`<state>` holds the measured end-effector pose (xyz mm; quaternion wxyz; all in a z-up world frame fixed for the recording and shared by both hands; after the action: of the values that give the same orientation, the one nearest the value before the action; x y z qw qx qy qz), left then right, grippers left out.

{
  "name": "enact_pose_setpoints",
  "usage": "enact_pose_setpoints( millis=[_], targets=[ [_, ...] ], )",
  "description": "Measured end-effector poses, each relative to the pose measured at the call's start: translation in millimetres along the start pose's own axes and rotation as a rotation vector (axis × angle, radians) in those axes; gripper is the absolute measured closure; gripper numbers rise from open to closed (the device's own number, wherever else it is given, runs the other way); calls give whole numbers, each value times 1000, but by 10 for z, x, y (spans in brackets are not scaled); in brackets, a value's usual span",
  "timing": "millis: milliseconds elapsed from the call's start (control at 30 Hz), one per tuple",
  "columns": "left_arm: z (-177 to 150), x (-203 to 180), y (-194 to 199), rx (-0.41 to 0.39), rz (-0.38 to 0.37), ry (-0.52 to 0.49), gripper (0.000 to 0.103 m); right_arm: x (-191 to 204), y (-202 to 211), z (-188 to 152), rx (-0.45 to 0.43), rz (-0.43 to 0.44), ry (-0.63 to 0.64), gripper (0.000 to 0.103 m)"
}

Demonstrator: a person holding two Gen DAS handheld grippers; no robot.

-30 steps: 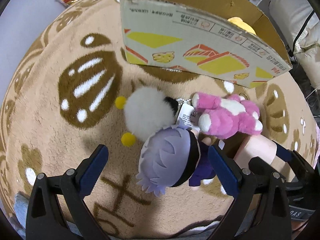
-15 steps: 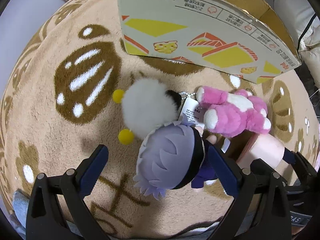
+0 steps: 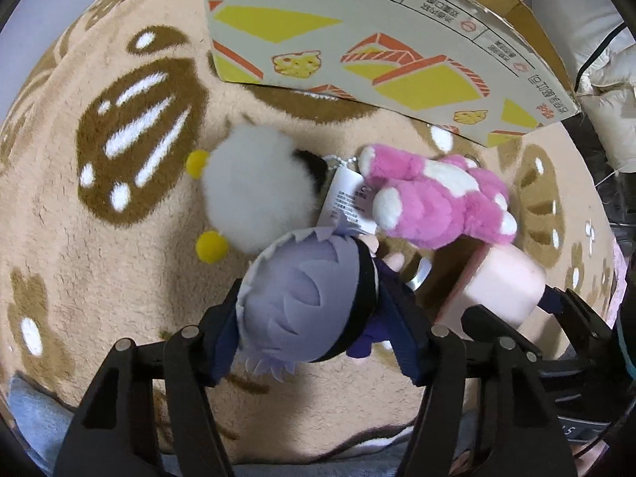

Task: Organize soft objects
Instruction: 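Grasp the white-haired doll with the left tool while the right tool grasps the pink swirl cushion, then lift the doll and swirl cushion over the box and release both inside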

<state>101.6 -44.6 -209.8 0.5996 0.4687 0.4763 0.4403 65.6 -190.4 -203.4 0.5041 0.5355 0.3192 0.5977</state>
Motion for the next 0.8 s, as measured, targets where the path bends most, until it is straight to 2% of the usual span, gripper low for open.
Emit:
enact_pose_setpoints(
  millis=[133,167,200,233,267,467,800],
  targets=[
    [-18,-35,46,-27,12,-14,43,2,25,5,-14,-4,-6,5],
    [-16,-49,63,-33,15,-15,43,-5,33,4,-16,-4,-7,8],
    [-21,-53,85,-43,25,-19,43,-8,40,0,-17,-2,-7,14],
    [-25,-54,119,-61,41,-25,44,-4,44,-3,-17,4,-8,27],
    [-29,-52,160,-80,56,-32,44,-3,44,-8,-14,13,-10,33],
    [-26,-18,438,-191,120,-71,44,-8,138,-11,-44,33,-18,53],
    [-20,-24,1077,-465,220,-114,44,86,618,69,-234,8,47,64]
  ],
)
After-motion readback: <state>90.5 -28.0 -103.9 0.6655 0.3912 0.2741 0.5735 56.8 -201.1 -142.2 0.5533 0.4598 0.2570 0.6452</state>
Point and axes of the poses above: each gripper's, at about its wrist camera, not at the fingertips, and y roughly against the way its jaws point, x to its left, z to its top, the point moved 6 cm from there along -y, roughly the way its jaws point, and after that the axes turned 2 degrees about z, right-handed, at the moved point
